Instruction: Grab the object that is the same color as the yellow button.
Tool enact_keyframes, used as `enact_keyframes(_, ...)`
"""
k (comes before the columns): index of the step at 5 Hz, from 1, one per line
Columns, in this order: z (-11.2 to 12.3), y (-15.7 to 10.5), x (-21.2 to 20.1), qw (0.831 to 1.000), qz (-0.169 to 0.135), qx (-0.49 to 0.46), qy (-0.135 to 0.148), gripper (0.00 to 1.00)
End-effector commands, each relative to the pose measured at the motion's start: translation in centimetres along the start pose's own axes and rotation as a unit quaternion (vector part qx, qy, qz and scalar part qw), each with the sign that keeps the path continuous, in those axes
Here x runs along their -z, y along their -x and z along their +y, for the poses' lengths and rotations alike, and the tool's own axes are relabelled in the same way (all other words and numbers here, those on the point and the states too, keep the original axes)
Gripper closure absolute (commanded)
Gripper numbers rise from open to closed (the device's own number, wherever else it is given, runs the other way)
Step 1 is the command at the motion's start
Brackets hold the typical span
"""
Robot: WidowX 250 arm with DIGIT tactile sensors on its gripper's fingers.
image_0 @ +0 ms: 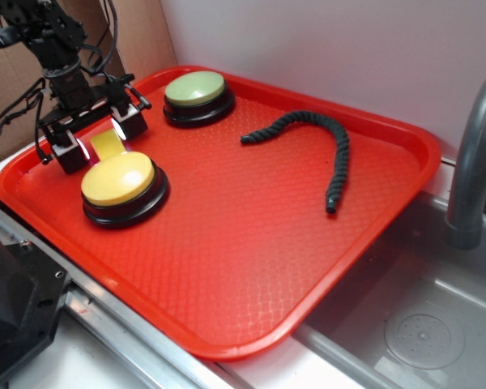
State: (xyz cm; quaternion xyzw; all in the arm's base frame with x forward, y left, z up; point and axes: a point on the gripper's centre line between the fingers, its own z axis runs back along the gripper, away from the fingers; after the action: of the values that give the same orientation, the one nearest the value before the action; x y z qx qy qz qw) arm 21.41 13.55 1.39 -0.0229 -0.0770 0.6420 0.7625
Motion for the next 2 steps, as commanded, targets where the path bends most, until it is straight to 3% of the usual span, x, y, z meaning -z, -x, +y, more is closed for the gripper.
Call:
enact_keyframes(1,0.7,-0.3,-0.6,1.000,-0.007,0.002,0.018,0.99)
enact_keyframes(2,0.5,-0.4,-2.7,0.999,-0.021,0.033,0.009,1.00)
